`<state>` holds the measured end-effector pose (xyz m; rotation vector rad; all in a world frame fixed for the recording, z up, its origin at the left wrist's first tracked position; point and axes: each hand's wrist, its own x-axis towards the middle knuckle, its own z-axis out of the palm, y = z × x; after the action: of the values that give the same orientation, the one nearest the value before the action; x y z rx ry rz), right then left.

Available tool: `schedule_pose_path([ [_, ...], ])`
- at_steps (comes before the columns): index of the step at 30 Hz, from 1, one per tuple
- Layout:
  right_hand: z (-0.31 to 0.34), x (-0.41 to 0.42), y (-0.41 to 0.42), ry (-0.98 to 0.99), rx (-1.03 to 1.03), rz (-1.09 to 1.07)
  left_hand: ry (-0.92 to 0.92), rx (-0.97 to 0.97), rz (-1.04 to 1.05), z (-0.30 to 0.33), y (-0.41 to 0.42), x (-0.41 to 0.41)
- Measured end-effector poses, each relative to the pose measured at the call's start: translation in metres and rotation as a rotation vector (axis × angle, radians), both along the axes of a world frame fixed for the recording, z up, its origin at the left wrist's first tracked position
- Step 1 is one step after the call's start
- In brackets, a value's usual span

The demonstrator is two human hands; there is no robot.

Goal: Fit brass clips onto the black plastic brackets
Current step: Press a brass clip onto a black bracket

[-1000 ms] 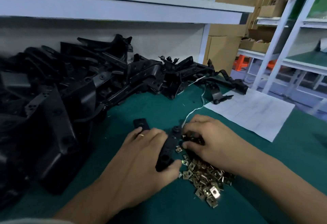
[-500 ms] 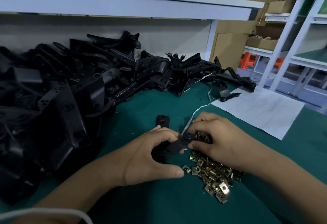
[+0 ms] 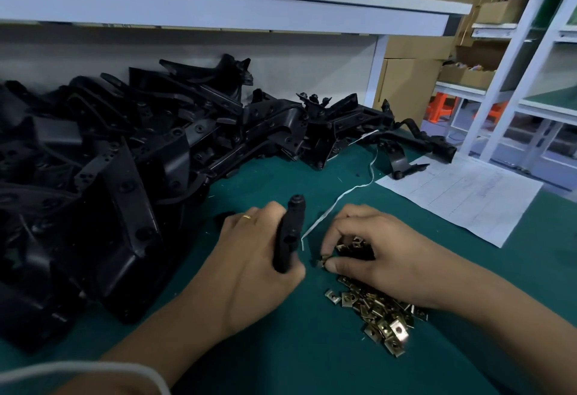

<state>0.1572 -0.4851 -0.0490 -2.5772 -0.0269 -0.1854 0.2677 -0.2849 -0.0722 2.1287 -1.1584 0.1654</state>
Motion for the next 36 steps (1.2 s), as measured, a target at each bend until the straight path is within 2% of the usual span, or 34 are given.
schedule_pose_path([
  [3, 0.002, 0.001, 0.006, -0.093, 0.129, -0.005, 0.111, -0.159, -0.012, 0.003, 0.002, 0.004],
  [9, 0.000, 0.002, 0.017, -0.208, 0.343, -0.054, 0.025, -0.222, -0.097, 0.004, 0.004, 0.000],
  [14, -0.002, 0.002, 0.020, -0.236, 0.380, -0.074, 0.002, -0.228, -0.115, 0.003, 0.005, 0.001],
  [24, -0.006, 0.004, 0.019, -0.315, 0.326, -0.049, -0.065, -0.256, -0.086, -0.004, 0.004, 0.006],
  [27, -0.008, 0.005, 0.019, -0.313, 0.415, -0.064, -0.021, -0.289, -0.072, -0.005, 0.004, 0.007],
  [31, -0.006, 0.006, 0.025, -0.315, 0.634, -0.064, 0.129, -0.410, -0.042, -0.002, 0.005, 0.005],
  [33, -0.005, 0.007, 0.030, -0.290, 0.750, -0.054, 0.082, -0.422, -0.030, -0.003, 0.006, 0.004],
  [36, -0.004, 0.007, 0.035, -0.246, 0.821, -0.066, -0.110, -0.386, -0.029, -0.005, 0.006, 0.005],
])
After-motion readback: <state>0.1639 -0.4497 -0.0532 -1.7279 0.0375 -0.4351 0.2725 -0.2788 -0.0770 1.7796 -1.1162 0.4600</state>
